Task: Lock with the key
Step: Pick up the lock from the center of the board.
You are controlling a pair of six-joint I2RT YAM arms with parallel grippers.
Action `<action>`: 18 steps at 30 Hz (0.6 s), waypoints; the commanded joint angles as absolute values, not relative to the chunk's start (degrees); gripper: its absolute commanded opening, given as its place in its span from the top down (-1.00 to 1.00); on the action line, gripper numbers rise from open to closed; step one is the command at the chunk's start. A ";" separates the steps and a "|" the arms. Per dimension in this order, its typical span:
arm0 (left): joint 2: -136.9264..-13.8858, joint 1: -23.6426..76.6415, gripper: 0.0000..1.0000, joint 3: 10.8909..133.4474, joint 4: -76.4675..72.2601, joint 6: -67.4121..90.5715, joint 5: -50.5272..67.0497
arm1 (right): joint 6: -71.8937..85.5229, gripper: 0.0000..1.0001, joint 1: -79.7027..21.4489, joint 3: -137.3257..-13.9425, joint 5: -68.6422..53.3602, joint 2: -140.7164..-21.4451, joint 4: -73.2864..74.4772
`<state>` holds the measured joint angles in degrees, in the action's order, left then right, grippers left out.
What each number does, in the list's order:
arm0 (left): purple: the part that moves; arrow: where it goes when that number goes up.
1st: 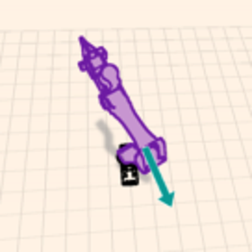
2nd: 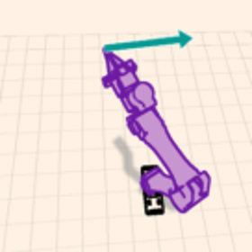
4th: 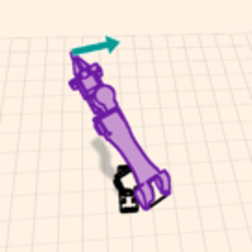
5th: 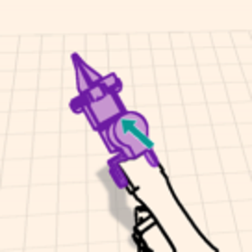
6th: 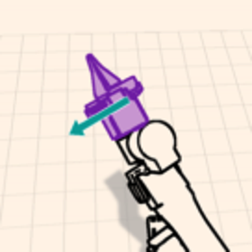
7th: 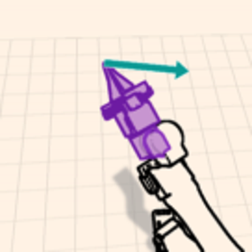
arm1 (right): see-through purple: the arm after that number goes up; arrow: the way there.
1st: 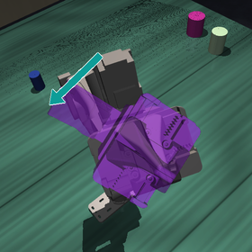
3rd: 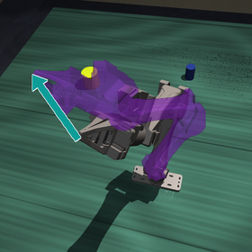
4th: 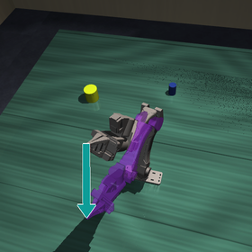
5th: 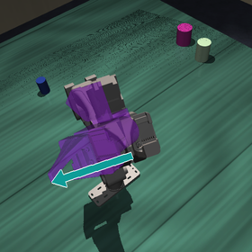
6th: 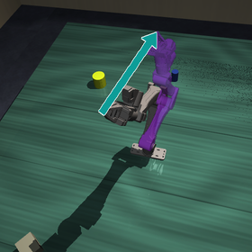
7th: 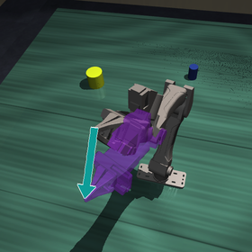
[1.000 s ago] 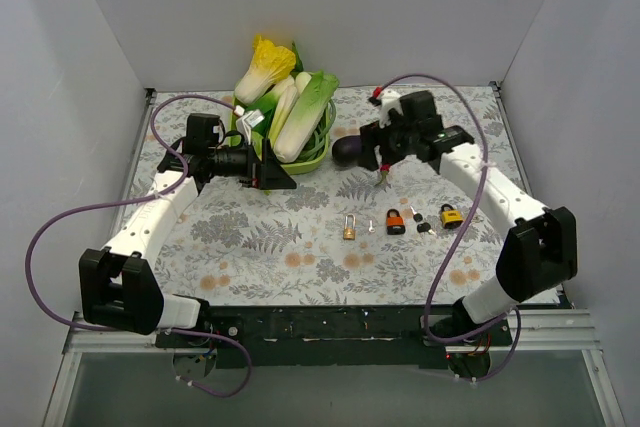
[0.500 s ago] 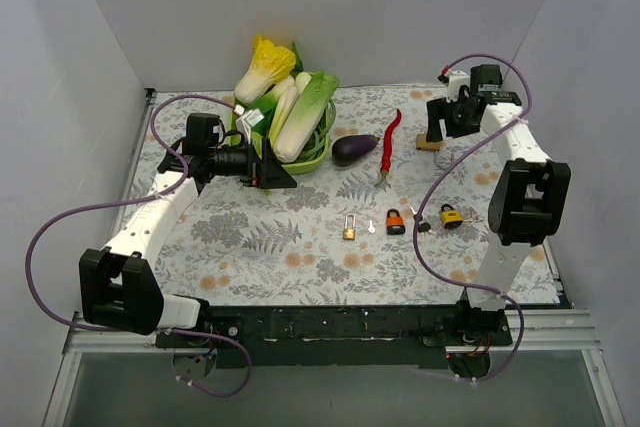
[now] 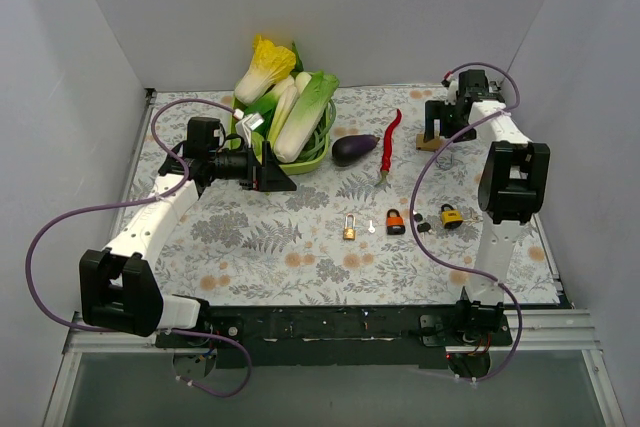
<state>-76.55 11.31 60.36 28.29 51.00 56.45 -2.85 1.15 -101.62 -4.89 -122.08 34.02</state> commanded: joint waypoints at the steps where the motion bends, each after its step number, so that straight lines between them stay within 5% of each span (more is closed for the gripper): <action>1: -74.09 10.90 -0.96 59.24 27.51 51.15 56.08 | -0.44 -0.91 0.09 -103.89 -5.10 -123.05 31.29; 18: -72.16 10.90 -0.96 57.92 25.31 51.86 53.61 | 4.04 -0.96 -6.68 -105.12 11.50 -127.88 28.39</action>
<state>-75.07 11.29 58.33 26.68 52.18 54.22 2.07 -6.39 -103.35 5.17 -127.96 29.89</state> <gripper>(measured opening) 0.981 0.981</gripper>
